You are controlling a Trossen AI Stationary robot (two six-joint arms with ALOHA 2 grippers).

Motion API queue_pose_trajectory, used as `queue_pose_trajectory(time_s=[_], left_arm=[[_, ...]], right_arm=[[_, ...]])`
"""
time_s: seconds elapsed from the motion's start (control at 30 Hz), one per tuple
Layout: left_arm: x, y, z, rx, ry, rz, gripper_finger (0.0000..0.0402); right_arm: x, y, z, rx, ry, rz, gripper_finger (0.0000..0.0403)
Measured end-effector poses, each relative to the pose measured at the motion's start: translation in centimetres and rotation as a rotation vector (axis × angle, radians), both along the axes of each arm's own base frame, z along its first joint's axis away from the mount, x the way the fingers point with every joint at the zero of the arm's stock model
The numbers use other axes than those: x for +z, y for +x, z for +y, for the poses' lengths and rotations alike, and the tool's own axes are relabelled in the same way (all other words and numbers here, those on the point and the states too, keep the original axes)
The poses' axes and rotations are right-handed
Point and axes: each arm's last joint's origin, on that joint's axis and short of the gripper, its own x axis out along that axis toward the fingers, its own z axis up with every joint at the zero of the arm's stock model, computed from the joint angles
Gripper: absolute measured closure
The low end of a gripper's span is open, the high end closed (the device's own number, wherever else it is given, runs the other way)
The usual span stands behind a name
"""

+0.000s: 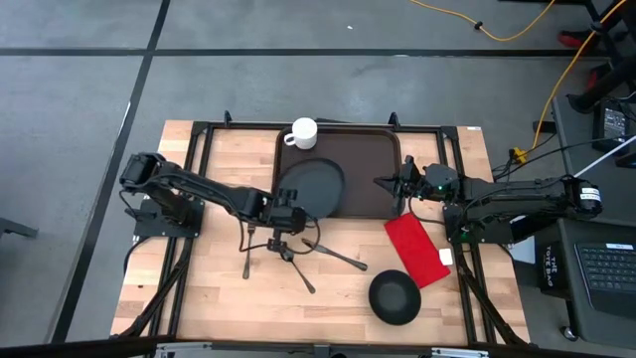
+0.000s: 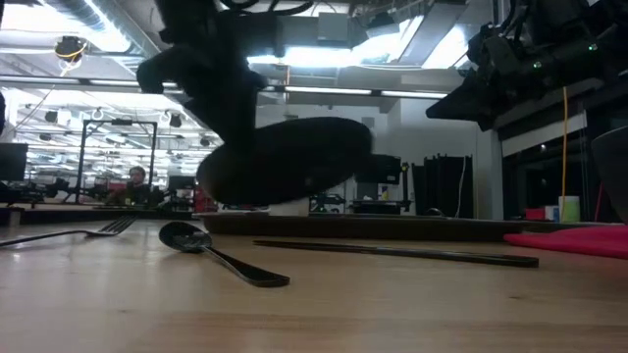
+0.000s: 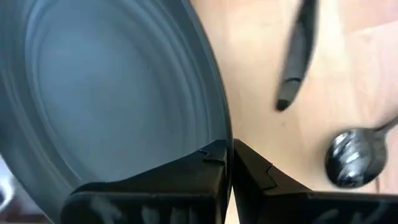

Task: Set up tray
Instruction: Put the black plate on the brown serving tray at the bottom of the white mug

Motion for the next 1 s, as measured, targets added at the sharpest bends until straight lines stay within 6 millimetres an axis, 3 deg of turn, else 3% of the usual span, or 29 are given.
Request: queue_pose_trajectory(time_s=[0.23,1.0], left_arm=[[-1.1,0.6,0.7,0.004,-0.030,0.045,0.0398],[-1.3,1.0,4.1,-0.014,-0.087,0.071,0.0398]], right_arm=[[0.0,0.0,0.0,0.007,0.001,0.000,0.0389],[0.0,0.0,0.0,0.007,0.002,0.001,0.0389]])
